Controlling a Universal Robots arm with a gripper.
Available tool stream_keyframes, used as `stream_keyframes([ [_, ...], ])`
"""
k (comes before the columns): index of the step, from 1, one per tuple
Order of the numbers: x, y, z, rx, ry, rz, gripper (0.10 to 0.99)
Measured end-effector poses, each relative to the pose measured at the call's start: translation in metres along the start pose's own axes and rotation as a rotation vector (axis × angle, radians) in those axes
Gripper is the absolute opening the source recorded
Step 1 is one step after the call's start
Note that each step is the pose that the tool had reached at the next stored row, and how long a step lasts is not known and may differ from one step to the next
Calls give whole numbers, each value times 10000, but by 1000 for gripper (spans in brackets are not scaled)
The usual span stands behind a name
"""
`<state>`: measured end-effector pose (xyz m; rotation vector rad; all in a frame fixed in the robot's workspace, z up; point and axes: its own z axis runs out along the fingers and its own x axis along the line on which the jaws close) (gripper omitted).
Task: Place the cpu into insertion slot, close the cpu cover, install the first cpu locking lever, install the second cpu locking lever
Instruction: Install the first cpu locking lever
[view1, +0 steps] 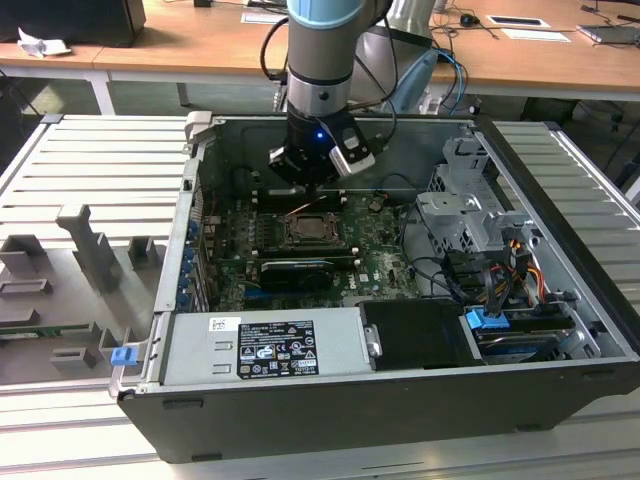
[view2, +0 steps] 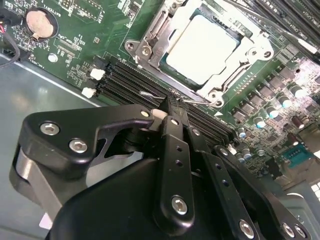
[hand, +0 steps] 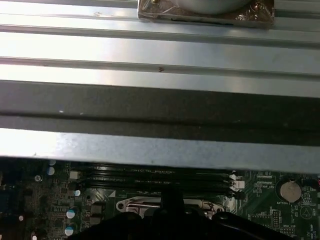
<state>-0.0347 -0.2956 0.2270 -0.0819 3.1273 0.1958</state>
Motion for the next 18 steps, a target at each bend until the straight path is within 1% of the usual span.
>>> stream_keyframes([
  [2, -45, 3, 35, -6, 0, -4, 106],
  [3, -90, 7, 87, -6, 2, -18, 106],
  [4, -109, 8, 114, -9, 3, -28, 106],
  [6, -136, 7, 152, -13, 4, -41, 106],
  [11, -167, -2, 221, -14, 5, -51, 106],
  [18, -170, -3, 229, -10, 5, -51, 106],
])
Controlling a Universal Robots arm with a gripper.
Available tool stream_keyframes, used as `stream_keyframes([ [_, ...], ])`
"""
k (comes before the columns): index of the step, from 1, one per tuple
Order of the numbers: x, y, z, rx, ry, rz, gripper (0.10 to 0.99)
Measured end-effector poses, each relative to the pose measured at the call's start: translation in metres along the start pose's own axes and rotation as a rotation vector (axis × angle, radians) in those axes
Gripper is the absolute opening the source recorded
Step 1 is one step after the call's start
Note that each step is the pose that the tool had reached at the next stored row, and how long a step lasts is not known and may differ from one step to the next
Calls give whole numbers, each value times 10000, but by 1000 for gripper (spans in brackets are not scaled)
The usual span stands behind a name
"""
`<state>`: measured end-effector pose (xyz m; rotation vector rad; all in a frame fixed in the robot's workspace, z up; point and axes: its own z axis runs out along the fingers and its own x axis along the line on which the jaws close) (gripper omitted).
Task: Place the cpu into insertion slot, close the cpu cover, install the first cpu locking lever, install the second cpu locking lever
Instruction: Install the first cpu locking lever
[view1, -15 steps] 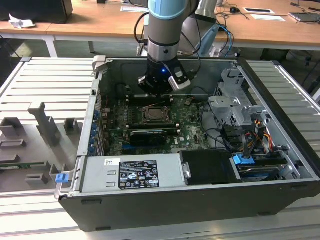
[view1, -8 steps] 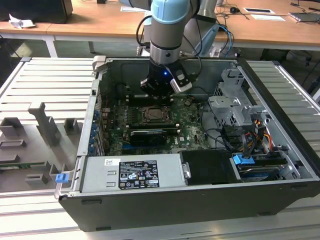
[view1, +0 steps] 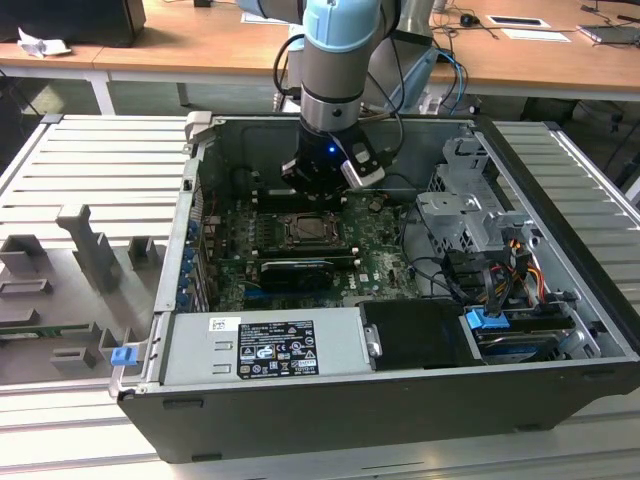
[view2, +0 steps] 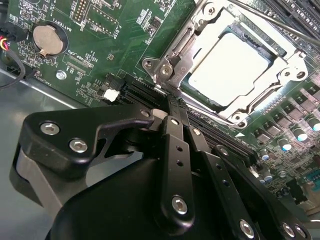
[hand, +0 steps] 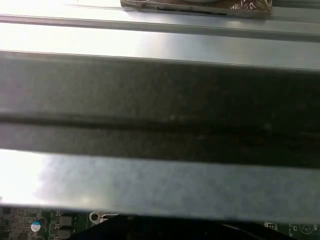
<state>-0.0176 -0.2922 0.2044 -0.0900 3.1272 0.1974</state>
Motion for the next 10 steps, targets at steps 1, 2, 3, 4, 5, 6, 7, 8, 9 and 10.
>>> stream_keyframes([
  [1, 0, 0, -4, 0, 0, 0, 106],
  [2, 0, 1, -7, 0, 0, 0, 106],
  [3, 0, 2, -9, -2, -1, 0, 106],
  [4, 0, 1, -9, 1, -1, -1, 106],
  [5, 0, 1, -8, 46, 3, -1, 106],
  [6, 0, 0, -2, 116, 8, 0, 106],
  [7, 0, -1, 3, 179, 13, 0, 106],
  [8, 0, -1, 5, 210, 13, 0, 106],
  [9, 0, -1, 8, 230, 14, -2, 106],
  [10, 0, -2, 11, 245, 15, -3, 106],
])
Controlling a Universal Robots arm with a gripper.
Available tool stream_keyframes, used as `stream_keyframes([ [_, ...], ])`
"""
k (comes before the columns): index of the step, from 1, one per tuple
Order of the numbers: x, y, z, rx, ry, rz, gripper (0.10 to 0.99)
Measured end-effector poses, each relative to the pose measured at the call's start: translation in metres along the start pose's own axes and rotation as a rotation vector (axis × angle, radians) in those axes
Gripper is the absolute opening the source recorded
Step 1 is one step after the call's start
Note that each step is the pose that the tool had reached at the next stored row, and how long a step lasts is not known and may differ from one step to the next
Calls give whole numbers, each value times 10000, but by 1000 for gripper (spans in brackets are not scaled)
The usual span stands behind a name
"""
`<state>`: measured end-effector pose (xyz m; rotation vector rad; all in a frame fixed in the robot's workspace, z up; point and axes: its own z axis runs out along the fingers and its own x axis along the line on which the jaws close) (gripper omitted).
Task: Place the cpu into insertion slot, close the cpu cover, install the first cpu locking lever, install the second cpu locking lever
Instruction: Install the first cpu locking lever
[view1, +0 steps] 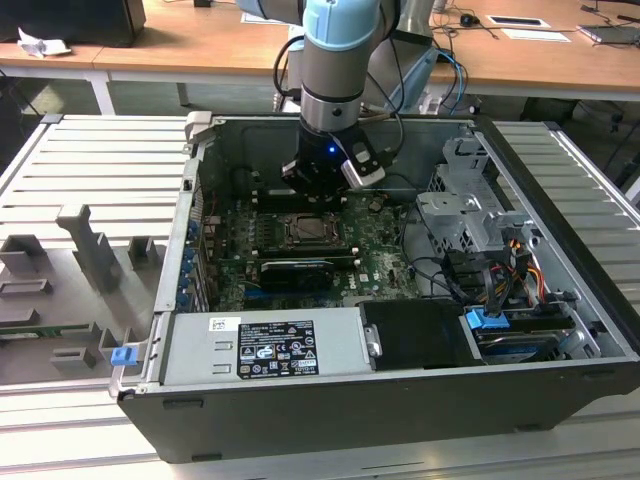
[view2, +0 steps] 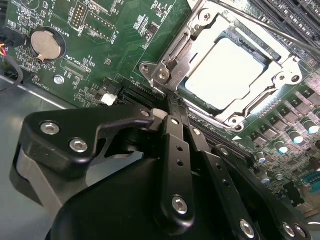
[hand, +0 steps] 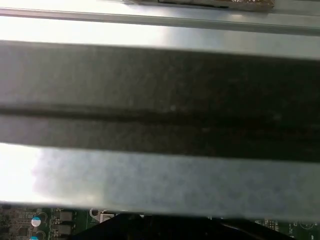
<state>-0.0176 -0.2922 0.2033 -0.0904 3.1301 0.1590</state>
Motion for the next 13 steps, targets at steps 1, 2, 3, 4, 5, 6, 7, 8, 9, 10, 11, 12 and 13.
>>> stream_keyframes([
  [1, 0, 0, 4, 8, 1, 1, 106],
  [2, 1, -1, 10, 8, 0, 2, 106],
  [3, 1, -1, 13, 9, 1, 2, 106],
  [4, 1, -2, 15, 1, 1, 3, 106],
  [5, 1, -3, 15, -22, 0, 3, 106],
  [6, 1, -2, 16, -68, -3, 3, 106],
  [7, 1, -1, 16, -102, -6, 3, 106],
  [8, 1, 1, -4, -104, -7, 4, 106],
  [9, 0, 3, -28, -101, -6, 3, 106],
  [10, 0, 6, -53, -101, -6, 3, 106],
  [11, 0, 9, -83, -101, -6, 3, 106],
  [12, 0, 10, -92, -101, -6, 2, 106],
  [13, -1, 7, -92, -104, -7, 1, 106],
])
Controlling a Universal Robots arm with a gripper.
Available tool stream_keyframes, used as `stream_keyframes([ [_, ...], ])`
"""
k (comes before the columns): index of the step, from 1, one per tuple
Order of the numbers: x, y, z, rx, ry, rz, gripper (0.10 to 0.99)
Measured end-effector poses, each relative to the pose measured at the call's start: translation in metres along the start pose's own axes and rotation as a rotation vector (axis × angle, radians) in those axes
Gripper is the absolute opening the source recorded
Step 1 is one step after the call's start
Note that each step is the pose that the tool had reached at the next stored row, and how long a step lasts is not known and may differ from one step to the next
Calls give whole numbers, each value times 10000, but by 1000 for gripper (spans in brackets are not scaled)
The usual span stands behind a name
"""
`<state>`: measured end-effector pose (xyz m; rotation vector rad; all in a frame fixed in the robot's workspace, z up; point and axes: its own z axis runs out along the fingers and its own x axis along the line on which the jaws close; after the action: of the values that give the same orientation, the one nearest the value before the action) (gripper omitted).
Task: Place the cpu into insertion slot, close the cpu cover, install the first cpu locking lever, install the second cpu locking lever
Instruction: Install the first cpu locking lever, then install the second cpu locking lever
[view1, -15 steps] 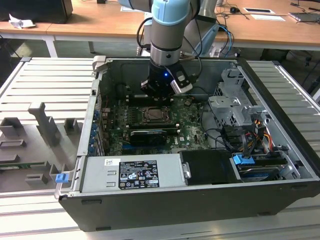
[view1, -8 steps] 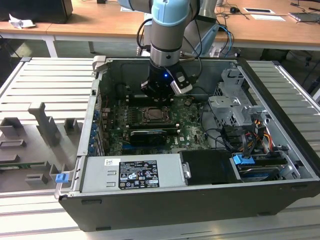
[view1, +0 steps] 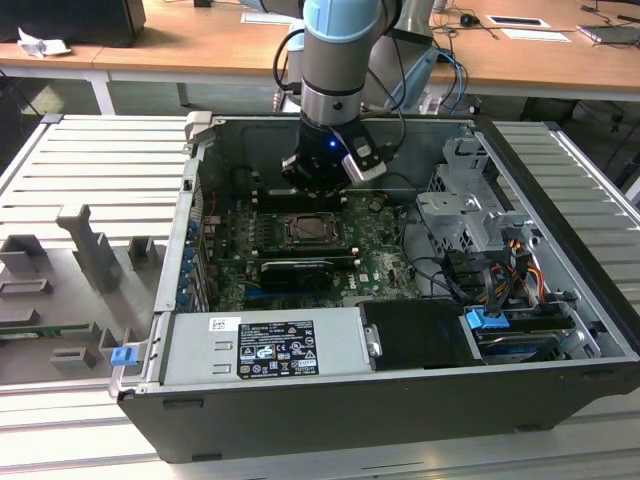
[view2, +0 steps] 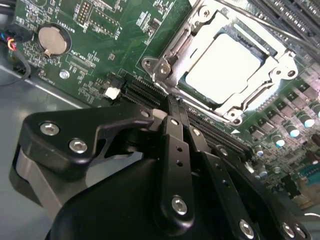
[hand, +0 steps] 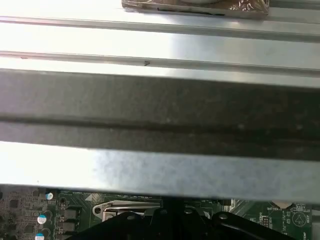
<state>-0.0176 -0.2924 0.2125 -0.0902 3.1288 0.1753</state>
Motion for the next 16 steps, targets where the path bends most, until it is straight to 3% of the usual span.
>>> stream_keyframes([
  [16, 7, -114, -14, 4, 2, 1, 106],
])
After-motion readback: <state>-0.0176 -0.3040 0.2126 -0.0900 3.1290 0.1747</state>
